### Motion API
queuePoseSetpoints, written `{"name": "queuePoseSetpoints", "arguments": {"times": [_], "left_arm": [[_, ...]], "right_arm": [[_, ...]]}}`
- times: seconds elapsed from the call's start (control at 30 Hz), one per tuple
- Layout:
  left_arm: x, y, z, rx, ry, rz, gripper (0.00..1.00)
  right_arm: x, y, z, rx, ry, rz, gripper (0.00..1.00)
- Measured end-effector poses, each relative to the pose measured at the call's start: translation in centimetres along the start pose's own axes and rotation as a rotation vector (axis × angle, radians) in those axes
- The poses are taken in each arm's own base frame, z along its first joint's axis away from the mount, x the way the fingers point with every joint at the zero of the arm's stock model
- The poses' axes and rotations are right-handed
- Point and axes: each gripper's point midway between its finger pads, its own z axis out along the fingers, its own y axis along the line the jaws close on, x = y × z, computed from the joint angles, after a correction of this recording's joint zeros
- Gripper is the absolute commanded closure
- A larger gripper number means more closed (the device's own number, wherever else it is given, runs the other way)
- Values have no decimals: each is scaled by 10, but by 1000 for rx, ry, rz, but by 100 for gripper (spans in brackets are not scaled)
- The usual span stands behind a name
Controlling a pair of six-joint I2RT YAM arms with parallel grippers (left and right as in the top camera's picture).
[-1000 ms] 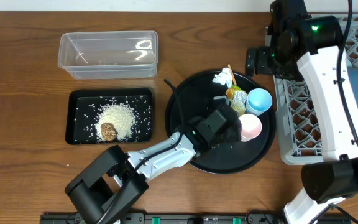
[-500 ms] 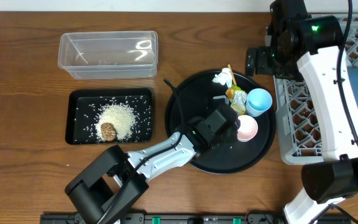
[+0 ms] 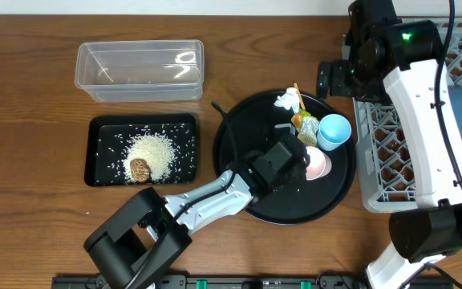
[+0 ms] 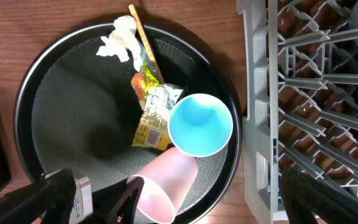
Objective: Sort waste into correct bins and load items into the dishwasher rack
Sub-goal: 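Lift the pink cup and carry it leftward across the tray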
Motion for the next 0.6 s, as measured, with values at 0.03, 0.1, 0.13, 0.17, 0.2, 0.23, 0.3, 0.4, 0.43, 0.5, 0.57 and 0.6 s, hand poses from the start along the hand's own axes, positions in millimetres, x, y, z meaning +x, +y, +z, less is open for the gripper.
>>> {"name": "queuePoseSetpoints", "arguments": {"times": [0.03, 0.1, 0.13, 0.17, 0.2, 0.23, 0.3, 0.4, 0.43, 0.5, 0.57, 0.6], "left_arm": [[1, 0, 0, 0, 4, 0, 94], [2, 1, -1, -4, 10, 0, 94], [3, 2, -2, -9, 15, -1, 94], [4, 3, -4, -14, 19, -1, 94], [4, 3, -8, -22, 24, 1, 94], [4, 3, -13, -24, 25, 5, 94], [-1, -1, -26, -19, 18, 19, 94], [-12, -9, -53, 5, -9, 32, 94], [-18, -10, -65, 10, -22, 30, 94], [-27, -7, -82, 5, -40, 17, 94], [-36, 1, -99, -11, -53, -4, 94], [-39, 5, -106, -21, -59, -13, 94]], "right_arm": [[0, 0, 0, 0, 0, 0, 1], [0, 0, 0, 0, 0, 0, 1], [0, 0, 0, 0, 0, 0, 1], [0, 0, 0, 0, 0, 0, 1], [0, 0, 0, 0, 0, 0, 1], [0, 0, 0, 0, 0, 0, 1], [0, 0, 0, 0, 0, 0, 1], [0, 0, 0, 0, 0, 0, 1], [0, 0, 0, 0, 0, 0, 1], [0, 0, 0, 0, 0, 0, 1], [0, 0, 0, 0, 0, 0, 1], [0, 0, 0, 0, 0, 0, 1]]}}
